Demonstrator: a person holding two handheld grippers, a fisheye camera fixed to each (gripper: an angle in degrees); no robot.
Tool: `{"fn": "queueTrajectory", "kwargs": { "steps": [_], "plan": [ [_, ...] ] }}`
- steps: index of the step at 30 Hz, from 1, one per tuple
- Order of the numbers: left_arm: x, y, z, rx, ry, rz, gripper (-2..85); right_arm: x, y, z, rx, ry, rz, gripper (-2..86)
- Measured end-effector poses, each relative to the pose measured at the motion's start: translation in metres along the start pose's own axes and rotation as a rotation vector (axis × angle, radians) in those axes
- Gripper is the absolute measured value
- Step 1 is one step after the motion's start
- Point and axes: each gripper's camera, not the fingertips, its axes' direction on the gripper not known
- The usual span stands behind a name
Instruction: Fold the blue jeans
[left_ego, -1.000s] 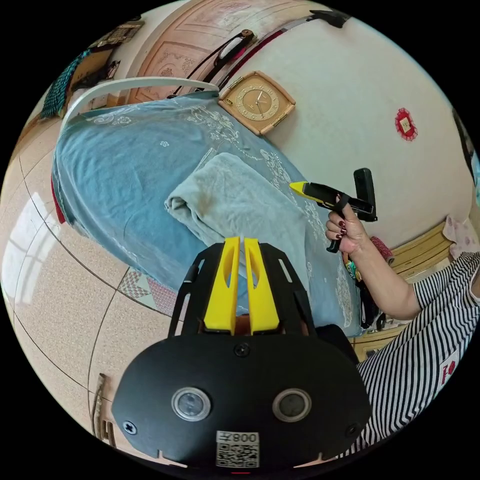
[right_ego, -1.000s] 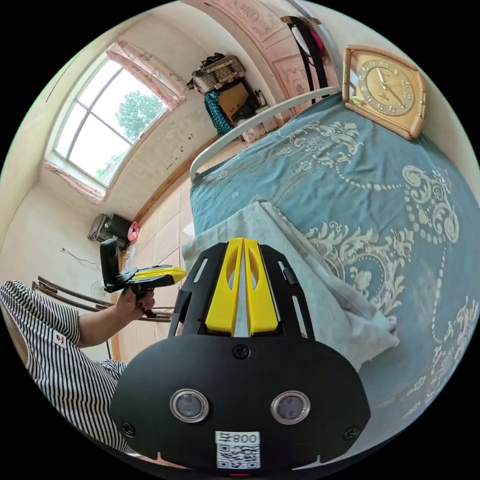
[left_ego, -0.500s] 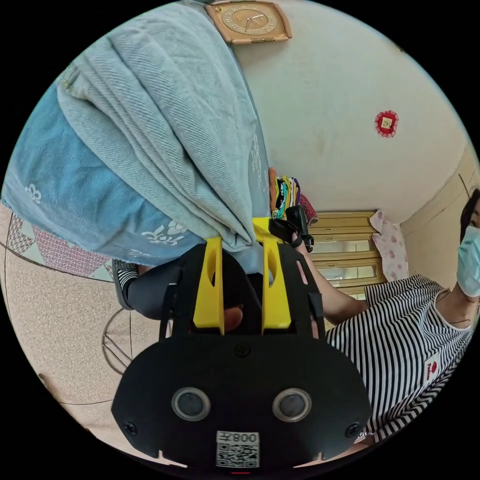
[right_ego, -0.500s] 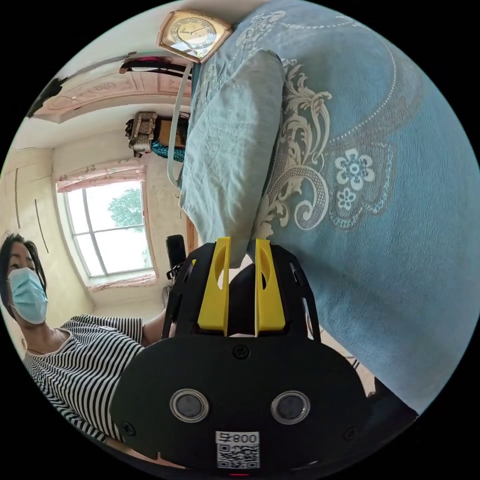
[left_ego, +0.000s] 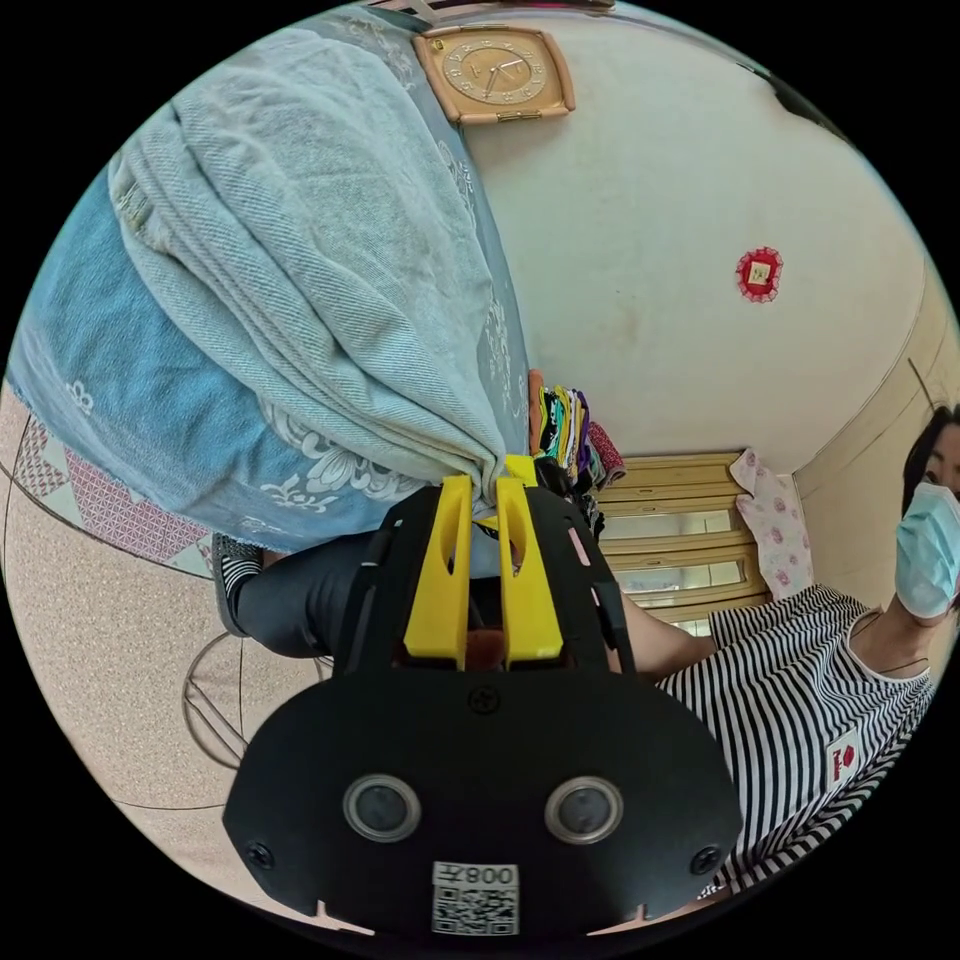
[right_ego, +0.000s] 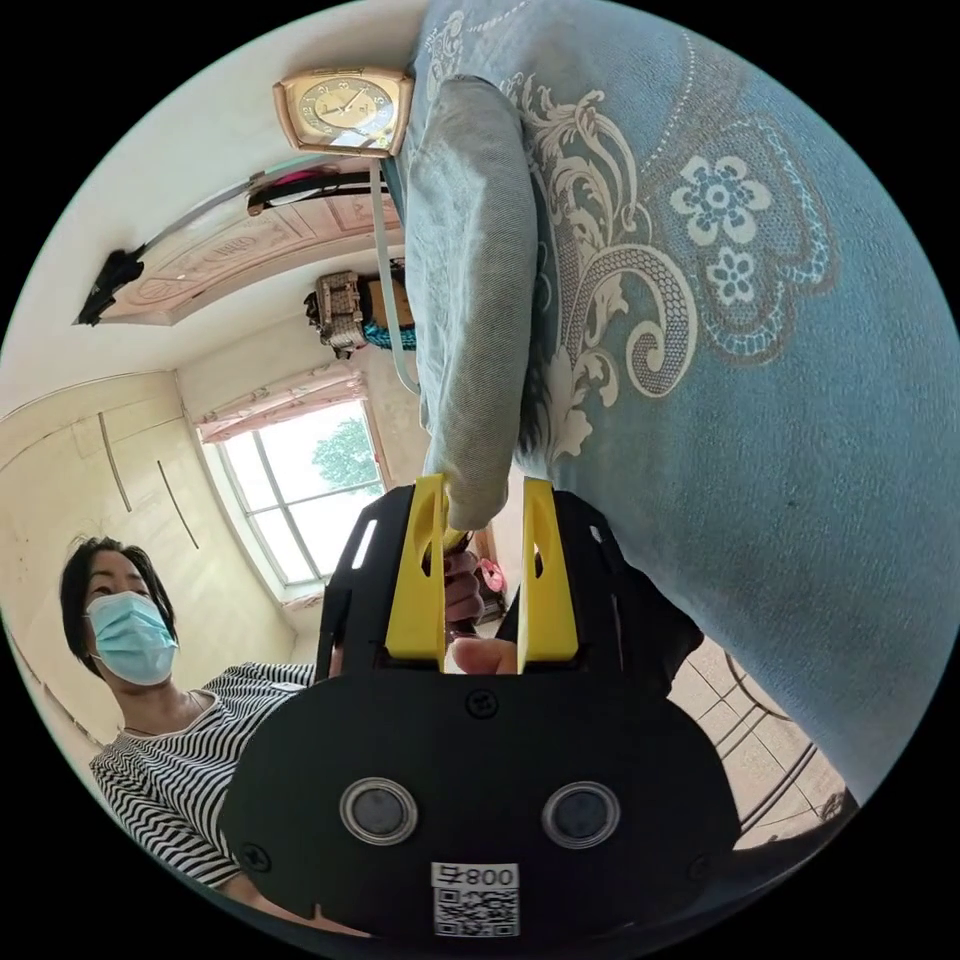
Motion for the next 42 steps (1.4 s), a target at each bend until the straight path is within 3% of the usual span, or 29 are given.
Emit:
{"fn": "queueTrajectory", "kwargs": {
  "steps": [9, 21, 26, 36, 42],
  "plan": [
    [-0.025, 0.025, -0.035, 0.074, -0.016, -0.048, 6.9, 0.019, 0.017, -0.029, 0.019, 0.008, -0.009, 6.1],
    [-0.096, 0.04, -0.134, 0.548, 0.12, -0.261, 16.0, -0.005, 0.035, -0.068, 0.028, -0.036, -0.082, 2.3],
    [-0.121, 0.048, -0.155, 0.708, 0.264, -0.351, 17.4, -0.022, 0.038, -0.081, 0.026, -0.036, -0.124, 1.5],
    [-0.104, 0.027, -0.176, 0.693, 0.245, -0.3, 17.1, -0.038, 0.054, -0.11, 0.028, -0.028, -0.17, 1.3],
    [-0.089, 0.003, -0.174, 0.581, 0.171, -0.333, 14.6, -0.036, 0.073, -0.13, 0.029, -0.011, -0.174, 0.9]
  ]
}}
